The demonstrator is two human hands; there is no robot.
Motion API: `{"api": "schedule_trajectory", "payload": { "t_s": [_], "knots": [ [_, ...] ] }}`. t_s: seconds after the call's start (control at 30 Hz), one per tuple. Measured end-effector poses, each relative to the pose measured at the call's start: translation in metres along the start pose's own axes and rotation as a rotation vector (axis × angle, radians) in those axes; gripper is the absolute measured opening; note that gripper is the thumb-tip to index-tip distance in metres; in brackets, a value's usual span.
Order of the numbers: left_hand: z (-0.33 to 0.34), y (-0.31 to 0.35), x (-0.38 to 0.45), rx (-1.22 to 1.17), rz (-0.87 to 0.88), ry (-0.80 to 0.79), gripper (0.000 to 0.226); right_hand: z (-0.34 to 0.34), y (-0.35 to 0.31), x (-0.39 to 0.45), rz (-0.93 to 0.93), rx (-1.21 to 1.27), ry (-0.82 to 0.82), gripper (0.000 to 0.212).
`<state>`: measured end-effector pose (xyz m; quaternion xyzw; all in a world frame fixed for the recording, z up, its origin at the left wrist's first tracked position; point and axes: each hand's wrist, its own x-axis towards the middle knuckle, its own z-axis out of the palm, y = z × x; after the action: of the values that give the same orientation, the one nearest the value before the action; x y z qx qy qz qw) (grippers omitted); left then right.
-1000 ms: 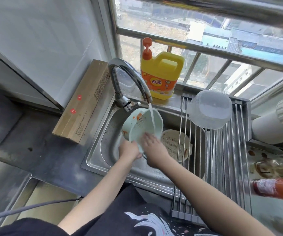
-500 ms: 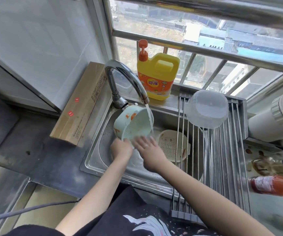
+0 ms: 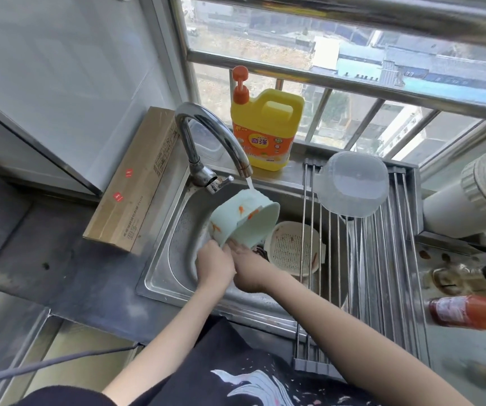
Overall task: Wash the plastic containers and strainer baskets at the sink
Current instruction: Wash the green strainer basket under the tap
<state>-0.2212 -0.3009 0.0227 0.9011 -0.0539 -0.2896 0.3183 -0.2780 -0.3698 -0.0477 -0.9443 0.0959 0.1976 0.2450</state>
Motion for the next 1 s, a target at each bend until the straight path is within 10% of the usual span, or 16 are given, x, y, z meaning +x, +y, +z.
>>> {"api": "schedule_trajectory", "payload": {
  "t_s": [0.2, 0.4, 0.63, 1.0],
  "knots": [
    [-0.008, -0.006, -0.002, 0.036, 0.066, 0.065, 0.023, -0.043, 0.045, -0.016, 0.064, -0.508, 0.142, 0.066],
    [-0.008, 0.005, 0.012, -0.163, -0.043, 0.078, 0.030, -0.015, 0.004, -0.013, -0.004, -0.037, 0.039, 0.088],
    [-0.010, -0.016, 0.029, -0.469, -0.301, -0.081, 0.032, -0.040, 0.043, -0.024, 0.209, -0.524, 0.203, 0.077],
    [-0.015, -0.012, 0.038, -0.781, -0.517, -0.316, 0.039, -0.015, 0.025, -0.039, 0.009, -0.065, 0.199, 0.094]
  ]
}}
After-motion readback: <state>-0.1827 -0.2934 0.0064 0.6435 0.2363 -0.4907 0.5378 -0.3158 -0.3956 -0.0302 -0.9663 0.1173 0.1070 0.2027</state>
